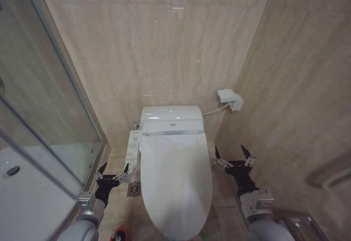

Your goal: Open the toilet lid, clean the toilet bowl with a toilet brush, close the toilet lid, and flush.

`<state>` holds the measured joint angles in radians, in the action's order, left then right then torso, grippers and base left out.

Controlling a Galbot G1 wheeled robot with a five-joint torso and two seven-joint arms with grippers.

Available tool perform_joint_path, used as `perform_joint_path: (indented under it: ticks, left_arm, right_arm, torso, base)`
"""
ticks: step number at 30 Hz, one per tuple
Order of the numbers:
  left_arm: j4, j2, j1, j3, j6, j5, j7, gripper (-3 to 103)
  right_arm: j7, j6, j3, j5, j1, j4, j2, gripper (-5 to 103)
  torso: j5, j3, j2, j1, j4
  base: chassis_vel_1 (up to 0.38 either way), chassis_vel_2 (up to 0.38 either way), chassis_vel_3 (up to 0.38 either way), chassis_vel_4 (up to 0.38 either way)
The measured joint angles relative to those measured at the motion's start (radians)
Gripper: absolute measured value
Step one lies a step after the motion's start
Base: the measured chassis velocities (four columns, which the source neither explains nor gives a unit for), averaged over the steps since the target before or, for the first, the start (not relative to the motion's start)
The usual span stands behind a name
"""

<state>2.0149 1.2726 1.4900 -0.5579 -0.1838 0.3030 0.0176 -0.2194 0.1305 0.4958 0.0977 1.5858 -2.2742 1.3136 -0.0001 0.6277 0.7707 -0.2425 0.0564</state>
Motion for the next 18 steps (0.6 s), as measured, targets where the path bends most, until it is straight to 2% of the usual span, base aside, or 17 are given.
perform_joint_path:
  ticks: [9,18]
  left_arm:
    - [-0.005,0.004,-0.006,0.0,0.001,0.0,0.0,100]
    - [-0.008,0.008,-0.011,0.004,0.0,0.0,0.0,100]
  right_arm:
    - [0.0,0.0,0.0,0.0,0.0,0.0,0.0,100]
    - [0.0,0.0,0.0,0.0,0.0,0.0,0.0,100]
  torso:
    - [0.0002,0.0,0.0,0.001,0.0001]
    - [0.0,0.0,0.0,0.0,0.0]
  base:
    - [0.193,-0.205,-0.207,0.192]
    - [0.119,-0.116,-0.102,0.112]
